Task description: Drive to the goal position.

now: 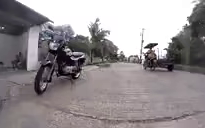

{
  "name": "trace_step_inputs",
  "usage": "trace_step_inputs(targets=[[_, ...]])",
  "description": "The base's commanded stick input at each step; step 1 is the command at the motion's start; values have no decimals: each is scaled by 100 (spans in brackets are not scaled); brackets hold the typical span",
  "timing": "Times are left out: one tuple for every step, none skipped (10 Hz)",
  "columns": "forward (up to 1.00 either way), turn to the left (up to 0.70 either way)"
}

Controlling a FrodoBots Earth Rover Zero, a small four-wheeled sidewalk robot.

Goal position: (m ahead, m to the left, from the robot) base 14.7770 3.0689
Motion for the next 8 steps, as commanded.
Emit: trace_step_inputs(targets=[[70, 0], [70, 0], [70, 0], [70, 0], [70, 0], [70, -25], [70, 0], [70, 0]])
